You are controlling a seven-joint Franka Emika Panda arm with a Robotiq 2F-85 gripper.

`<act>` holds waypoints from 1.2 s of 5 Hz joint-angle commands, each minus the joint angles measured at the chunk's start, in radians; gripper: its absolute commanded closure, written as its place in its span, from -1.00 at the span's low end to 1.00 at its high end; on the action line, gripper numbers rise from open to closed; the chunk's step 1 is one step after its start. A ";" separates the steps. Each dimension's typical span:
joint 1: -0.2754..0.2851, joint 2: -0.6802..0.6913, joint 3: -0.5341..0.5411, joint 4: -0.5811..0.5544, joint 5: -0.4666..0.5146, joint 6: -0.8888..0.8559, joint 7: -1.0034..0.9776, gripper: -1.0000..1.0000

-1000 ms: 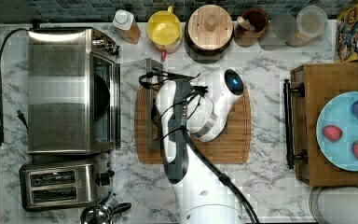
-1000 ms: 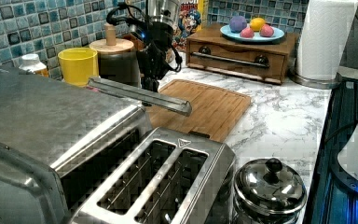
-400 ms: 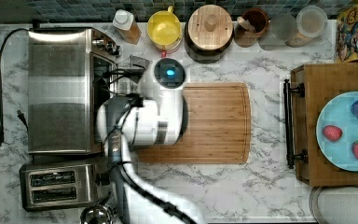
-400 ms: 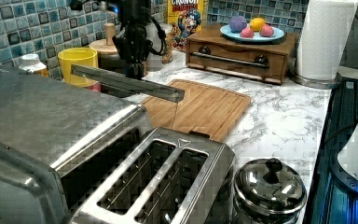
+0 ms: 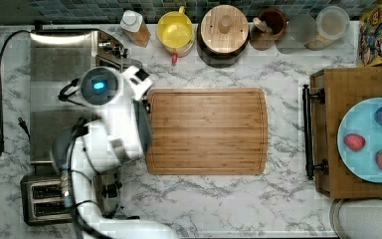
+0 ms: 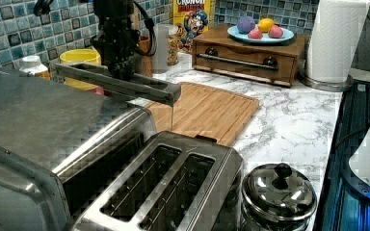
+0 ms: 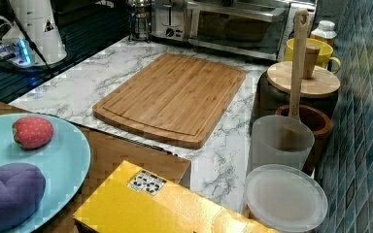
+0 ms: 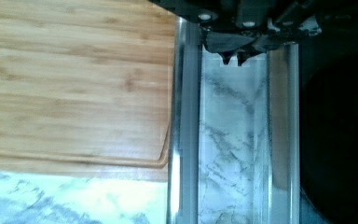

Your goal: Close the oven.

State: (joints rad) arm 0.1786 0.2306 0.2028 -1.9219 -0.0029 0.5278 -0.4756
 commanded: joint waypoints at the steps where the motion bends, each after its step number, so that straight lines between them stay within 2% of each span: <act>1: 0.140 -0.031 0.020 0.099 -0.144 0.009 0.236 1.00; 2: 0.190 -0.021 0.032 0.177 -0.317 -0.083 0.404 1.00; 3: 0.204 -0.044 0.061 0.189 -0.328 -0.100 0.428 1.00; 4: 0.168 -0.106 0.085 0.130 -0.273 -0.031 0.390 1.00; 5: 0.180 -0.171 0.113 0.100 -0.278 -0.017 0.480 1.00; 6: 0.190 -0.128 0.118 0.168 -0.362 -0.120 0.516 1.00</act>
State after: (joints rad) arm 0.3425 0.1385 0.3049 -1.8701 -0.3303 0.4563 -0.1072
